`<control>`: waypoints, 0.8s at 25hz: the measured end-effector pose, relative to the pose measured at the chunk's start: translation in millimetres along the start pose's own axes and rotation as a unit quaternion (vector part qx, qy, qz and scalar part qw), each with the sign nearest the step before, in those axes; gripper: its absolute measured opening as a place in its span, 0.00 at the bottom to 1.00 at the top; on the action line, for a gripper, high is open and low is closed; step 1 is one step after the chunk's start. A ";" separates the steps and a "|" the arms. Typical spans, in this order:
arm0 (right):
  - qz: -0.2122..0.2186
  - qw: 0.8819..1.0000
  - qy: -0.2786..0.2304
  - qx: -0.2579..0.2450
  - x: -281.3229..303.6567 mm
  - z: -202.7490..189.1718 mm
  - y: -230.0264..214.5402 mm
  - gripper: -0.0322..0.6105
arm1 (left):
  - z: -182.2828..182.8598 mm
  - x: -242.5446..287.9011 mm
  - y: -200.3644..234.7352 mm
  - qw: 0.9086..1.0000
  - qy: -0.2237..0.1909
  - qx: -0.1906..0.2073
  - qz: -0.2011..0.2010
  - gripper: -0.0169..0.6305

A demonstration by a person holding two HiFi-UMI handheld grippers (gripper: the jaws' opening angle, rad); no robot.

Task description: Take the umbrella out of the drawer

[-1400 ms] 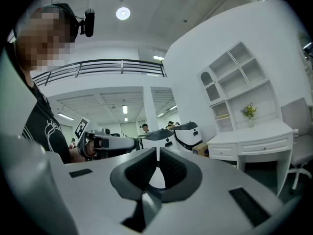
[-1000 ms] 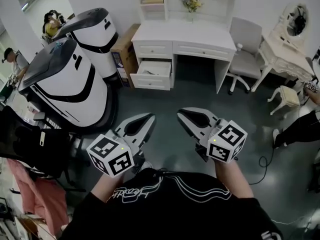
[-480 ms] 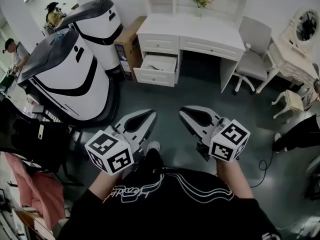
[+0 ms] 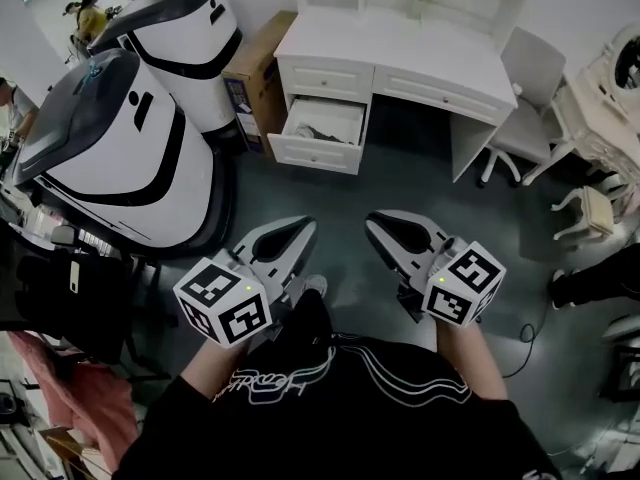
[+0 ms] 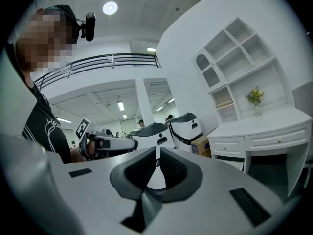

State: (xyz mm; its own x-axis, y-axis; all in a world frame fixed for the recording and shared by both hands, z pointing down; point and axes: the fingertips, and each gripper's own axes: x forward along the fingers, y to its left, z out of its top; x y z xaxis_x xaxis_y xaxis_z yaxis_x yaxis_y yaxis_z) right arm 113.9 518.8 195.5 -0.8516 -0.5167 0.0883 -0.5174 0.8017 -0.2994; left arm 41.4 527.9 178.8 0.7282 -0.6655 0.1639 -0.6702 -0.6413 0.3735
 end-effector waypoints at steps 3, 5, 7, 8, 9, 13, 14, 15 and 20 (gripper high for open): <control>-0.015 0.999 -0.006 0.033 52.9 8.1 -49.3 0.13 | 17.8 34.1 66.6 1.000 0.017 -0.019 -0.003 0.06; -0.021 0.998 -0.014 0.064 89.1 14.4 -83.1 0.14 | 27.1 57.6 110.3 0.999 0.037 -0.031 -0.007 0.06; -0.028 0.996 -0.017 0.088 127.5 19.2 -116.0 0.14 | 37.1 78.2 155.5 0.998 0.054 -0.042 -0.010 0.06; -0.033 0.995 -0.011 0.094 146.7 19.8 -131.4 0.14 | 42.1 87.4 178.0 0.997 0.059 -0.046 -0.011 0.06; -0.040 0.995 0.001 0.094 164.8 19.1 -146.5 0.14 | 46.4 96.5 199.5 0.997 0.063 -0.051 -0.011 0.06; -0.066 0.993 0.049 0.080 220.8 14.5 -199.1 0.14 | 54.7 132.8 273.7 0.995 0.070 -0.073 -0.015 0.06; -0.070 0.993 0.054 0.082 230.9 12.8 -209.3 0.14 | 55.4 141.2 288.6 0.994 0.073 -0.077 -0.016 0.06; -0.074 0.992 0.057 0.085 239.2 10.2 -218.5 0.14 | 55.9 149.3 301.4 0.994 0.075 -0.079 -0.017 0.06; -0.082 0.988 0.084 0.099 265.1 -7.3 -251.3 0.14 | 56.4 182.0 341.3 0.992 0.082 -0.090 -0.020 0.06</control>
State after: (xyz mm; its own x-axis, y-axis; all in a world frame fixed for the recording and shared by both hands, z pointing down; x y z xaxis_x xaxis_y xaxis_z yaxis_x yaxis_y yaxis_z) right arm 17.6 182.6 301.0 -0.7681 -0.5642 0.3029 -0.6374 0.6283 -0.4459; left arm -62.9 166.4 284.7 0.7772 -0.5604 0.2862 -0.6144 -0.5772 0.5379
